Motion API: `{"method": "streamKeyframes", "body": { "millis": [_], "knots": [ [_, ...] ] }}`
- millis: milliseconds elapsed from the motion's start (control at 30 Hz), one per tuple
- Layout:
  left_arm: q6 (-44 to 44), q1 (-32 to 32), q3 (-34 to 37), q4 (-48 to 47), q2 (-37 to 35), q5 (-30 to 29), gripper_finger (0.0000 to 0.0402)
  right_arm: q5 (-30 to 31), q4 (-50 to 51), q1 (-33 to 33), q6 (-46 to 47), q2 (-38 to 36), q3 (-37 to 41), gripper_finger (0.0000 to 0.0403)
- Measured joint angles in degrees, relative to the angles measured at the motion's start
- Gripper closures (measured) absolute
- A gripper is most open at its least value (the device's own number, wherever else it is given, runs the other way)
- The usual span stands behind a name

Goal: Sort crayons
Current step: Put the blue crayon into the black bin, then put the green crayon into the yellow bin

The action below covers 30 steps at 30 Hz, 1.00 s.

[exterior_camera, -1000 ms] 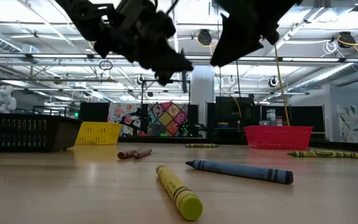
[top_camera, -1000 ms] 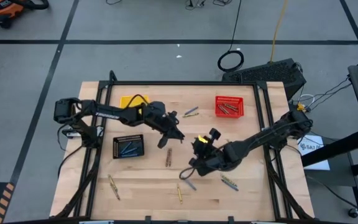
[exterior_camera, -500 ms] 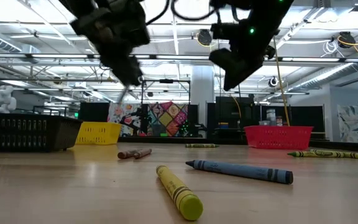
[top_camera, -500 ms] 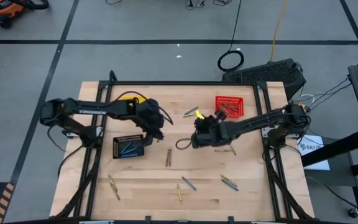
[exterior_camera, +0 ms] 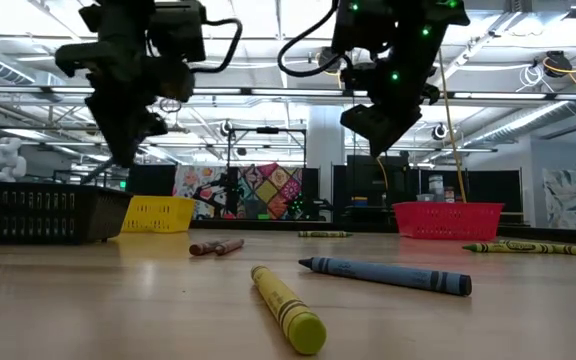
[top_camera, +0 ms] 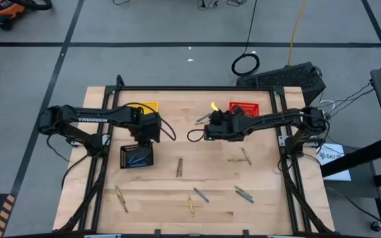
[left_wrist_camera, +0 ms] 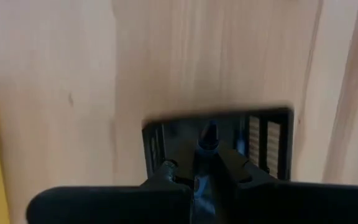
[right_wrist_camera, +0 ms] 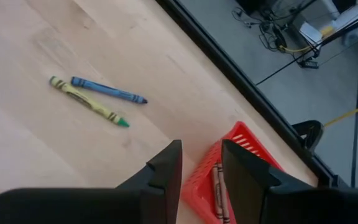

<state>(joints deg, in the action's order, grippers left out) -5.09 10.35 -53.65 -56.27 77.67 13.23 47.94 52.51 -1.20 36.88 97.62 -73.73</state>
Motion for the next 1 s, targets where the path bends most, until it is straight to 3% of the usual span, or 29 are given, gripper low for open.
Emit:
{"method": "streamKeyframes", "body": {
  "millis": [333, 567, 933, 1000],
  "knots": [
    [4.7, -1.78, 0.76, -9.97, 0.02, 0.65, 0.0384, -0.22, 0.26, 0.14, 0.59, 0.0, 0.0, 0.0303],
    [4.8, -5.27, 0.76, -10.23, 0.02, 0.72, 0.0382, -0.22, 0.54, 0.14, 1.6, 0.0, 0.01, 0.0303],
    [5.2, -8.15, 0.76, -9.17, 0.02, 0.62, 0.0318, -0.4, 0.53, 0.16, 1.57, 0.0, 0.0, 0.0303],
    [7.15, -8.42, 0.76, -9.22, 0.02, -0.3, 0.0316, -2.62, 1.07, 0.16, 1.49, 0.0, 0.0, 0.0303]
  ]
}}
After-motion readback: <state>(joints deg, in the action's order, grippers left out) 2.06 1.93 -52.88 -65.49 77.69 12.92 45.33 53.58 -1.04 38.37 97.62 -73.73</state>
